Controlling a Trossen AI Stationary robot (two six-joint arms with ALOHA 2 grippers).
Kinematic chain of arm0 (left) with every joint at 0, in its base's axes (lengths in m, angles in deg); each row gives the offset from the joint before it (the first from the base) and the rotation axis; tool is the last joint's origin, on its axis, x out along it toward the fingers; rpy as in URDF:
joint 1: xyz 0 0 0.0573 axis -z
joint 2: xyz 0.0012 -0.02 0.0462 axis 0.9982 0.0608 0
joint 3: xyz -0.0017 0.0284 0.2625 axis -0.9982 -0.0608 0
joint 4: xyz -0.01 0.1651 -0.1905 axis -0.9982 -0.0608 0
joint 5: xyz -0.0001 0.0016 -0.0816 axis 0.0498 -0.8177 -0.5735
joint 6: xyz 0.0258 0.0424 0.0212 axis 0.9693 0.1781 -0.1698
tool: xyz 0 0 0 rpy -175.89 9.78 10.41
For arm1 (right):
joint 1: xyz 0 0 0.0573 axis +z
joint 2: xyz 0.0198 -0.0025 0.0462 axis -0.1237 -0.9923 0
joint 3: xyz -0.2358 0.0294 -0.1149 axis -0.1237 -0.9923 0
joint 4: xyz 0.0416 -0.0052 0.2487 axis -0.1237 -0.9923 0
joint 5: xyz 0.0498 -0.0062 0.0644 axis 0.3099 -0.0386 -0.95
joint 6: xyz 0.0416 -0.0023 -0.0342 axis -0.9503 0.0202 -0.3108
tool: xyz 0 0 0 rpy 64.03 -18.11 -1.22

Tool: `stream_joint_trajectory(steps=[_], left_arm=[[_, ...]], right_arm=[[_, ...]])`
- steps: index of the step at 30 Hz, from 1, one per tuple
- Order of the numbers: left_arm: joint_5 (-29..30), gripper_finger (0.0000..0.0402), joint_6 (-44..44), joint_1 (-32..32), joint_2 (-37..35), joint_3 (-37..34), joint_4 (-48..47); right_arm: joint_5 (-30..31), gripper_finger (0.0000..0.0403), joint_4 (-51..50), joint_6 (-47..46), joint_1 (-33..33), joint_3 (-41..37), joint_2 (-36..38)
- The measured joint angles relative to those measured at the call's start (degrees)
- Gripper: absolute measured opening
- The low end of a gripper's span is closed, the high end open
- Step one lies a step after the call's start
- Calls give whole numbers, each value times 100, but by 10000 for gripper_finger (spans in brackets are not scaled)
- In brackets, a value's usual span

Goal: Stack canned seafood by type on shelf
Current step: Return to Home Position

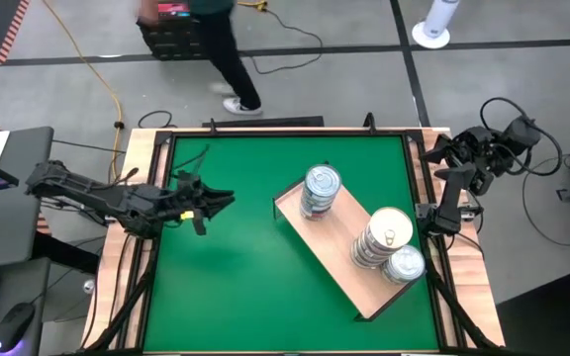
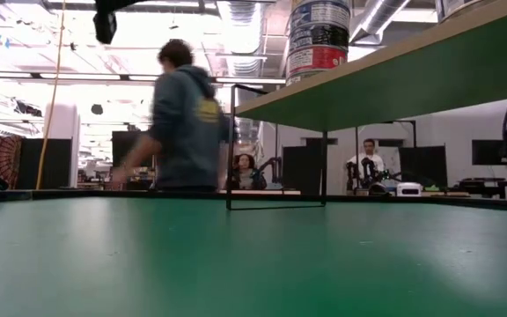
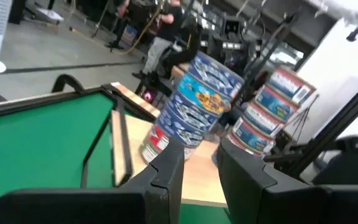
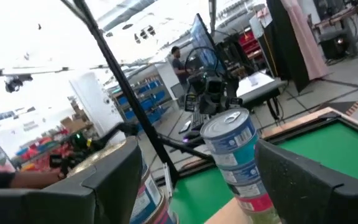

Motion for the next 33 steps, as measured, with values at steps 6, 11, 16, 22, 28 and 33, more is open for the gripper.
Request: stream_joint_trajectory(steps=[6,11,16,22,28,33], left_arm=[[116,89,-16,-4,-1158,-502,-386],[132,89,-181,-4,-1756,-580,-1387],[202,89,-164,-4,-2330,-578,-2006],[258,89,-154,-4,-2964,-578,-2614],[220,89,-62,-4,-3335,-576,-2845],[207,89,0,-4,-3465,-576,-2845]], right_arm=[[38,331,167,110,-144,4,17],[-14,331,511,203,-212,-141,17],[88,331,904,197,-244,-513,17],[109,331,2295,358,-369,-1320,17],[-685,331,4945,1327,-667,-2471,13],[-1307,331,6466,1849,-1005,-3235,13]])
